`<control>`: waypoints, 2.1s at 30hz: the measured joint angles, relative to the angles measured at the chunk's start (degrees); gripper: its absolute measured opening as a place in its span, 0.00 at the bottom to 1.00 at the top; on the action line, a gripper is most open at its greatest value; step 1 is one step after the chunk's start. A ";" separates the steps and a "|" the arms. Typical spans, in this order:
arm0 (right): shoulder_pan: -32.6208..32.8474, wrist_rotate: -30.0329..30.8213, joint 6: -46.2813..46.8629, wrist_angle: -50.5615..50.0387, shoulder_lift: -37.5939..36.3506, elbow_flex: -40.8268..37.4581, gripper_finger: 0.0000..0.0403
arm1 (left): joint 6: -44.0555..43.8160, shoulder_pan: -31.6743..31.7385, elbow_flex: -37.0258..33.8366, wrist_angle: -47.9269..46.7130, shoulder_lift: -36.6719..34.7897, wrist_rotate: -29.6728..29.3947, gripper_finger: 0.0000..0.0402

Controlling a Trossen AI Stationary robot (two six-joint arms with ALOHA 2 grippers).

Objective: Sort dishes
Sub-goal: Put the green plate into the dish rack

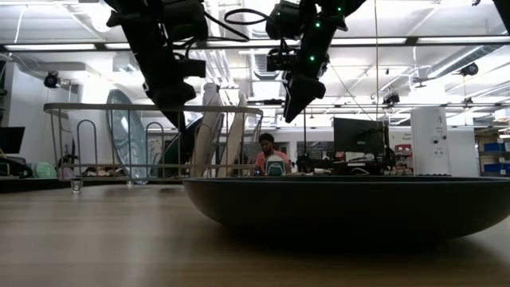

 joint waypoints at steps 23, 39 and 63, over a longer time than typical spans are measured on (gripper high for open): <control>0.61 -3.17 -14.41 24.09 -3.40 -0.24 0.45 | 1.47 0.10 1.83 -6.83 -7.29 -10.92 0.26; 9.04 -11.93 -18.52 28.49 9.96 14.07 0.45 | 19.13 18.10 2.96 2.99 -17.92 5.11 0.18; 9.83 -2.75 -12.39 -2.11 34.32 46.47 0.45 | 31.71 31.34 3.29 0.88 -5.66 30.61 0.18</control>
